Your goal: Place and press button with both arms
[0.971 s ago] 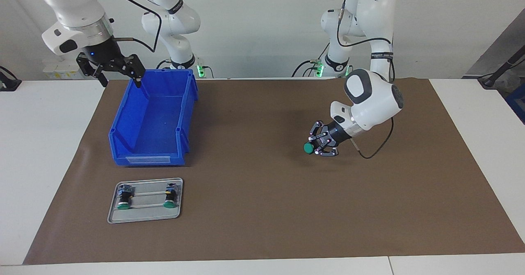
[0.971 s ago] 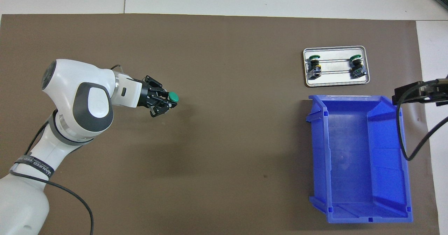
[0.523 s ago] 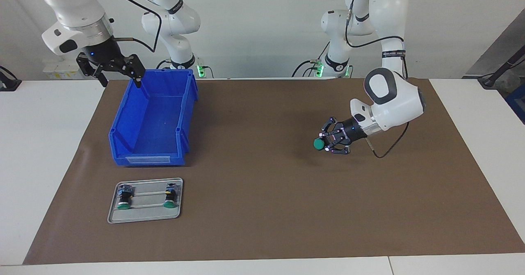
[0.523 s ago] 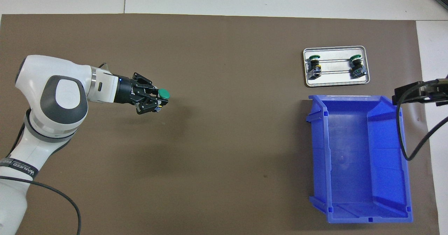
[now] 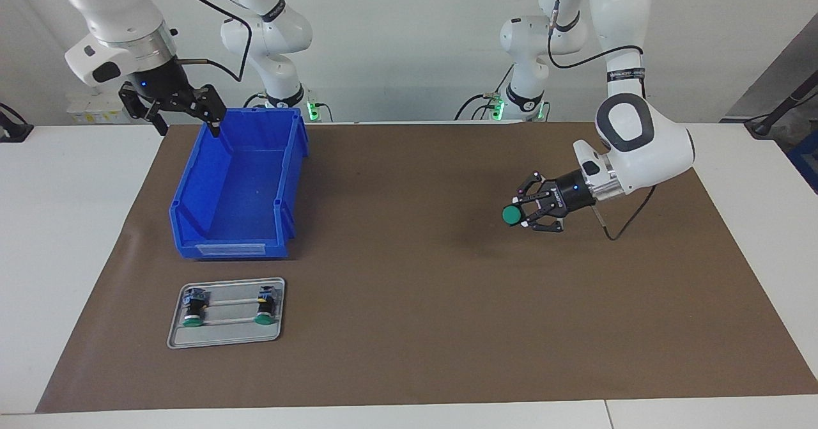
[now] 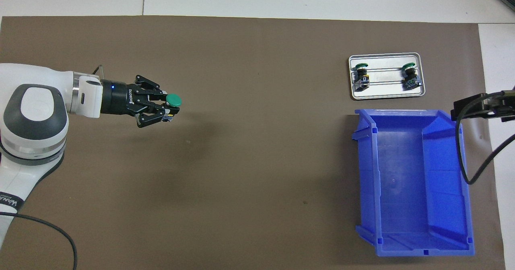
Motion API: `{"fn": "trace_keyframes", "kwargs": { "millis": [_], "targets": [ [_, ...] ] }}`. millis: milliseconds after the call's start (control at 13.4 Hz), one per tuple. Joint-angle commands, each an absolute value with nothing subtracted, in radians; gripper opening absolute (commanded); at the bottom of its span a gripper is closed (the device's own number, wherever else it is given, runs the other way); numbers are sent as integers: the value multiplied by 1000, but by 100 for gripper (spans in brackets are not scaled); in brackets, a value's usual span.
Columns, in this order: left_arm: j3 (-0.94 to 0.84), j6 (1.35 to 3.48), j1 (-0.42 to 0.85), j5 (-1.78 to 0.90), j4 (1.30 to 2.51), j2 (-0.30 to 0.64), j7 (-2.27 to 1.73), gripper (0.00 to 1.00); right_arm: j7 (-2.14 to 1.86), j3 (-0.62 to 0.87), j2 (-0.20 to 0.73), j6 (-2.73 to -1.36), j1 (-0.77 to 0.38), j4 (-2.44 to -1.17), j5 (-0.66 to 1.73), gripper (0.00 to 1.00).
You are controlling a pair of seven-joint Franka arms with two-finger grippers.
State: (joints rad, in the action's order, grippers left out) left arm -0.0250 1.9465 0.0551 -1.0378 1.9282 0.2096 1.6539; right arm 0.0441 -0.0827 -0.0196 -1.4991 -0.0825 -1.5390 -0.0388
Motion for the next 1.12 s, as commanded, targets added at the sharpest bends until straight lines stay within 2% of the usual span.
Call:
{"fn": "trace_keyframes", "kwargs": {
  "millis": [0,149,672,1045],
  "targets": [
    [-31,1937,18,-1173,2020,158,1794,18,51,-71,-40,-1509,-72,-1562,-37,100],
    [-31,1944,18,-1248,2057,149,1868,18,51,-71,-40,-1509,-72,-1562,-37,100],
    [-31,1954,32,-1561,2086,271,2173,21,52,-71,-40,-1509,-72,-1562,-37,100],
    [-31,1986,51,-1630,2147,282,2304,21,51,-71,-40,-1509,-72,-1562,-37,100]
  ]
}}
